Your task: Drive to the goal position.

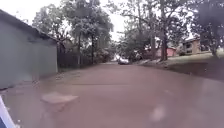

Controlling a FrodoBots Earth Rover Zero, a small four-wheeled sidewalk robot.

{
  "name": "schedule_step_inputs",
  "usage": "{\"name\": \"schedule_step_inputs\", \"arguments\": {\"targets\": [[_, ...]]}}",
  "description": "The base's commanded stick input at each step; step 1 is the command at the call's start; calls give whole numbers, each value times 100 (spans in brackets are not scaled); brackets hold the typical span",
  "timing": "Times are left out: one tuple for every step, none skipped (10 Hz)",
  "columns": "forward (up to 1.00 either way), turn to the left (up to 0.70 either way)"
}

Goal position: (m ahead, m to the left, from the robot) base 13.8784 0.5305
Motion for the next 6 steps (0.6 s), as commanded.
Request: {"name": "schedule_step_inputs", "arguments": {"targets": [[70,0],[70,0],[70,0],[70,0],[70,0],[70,0]]}}
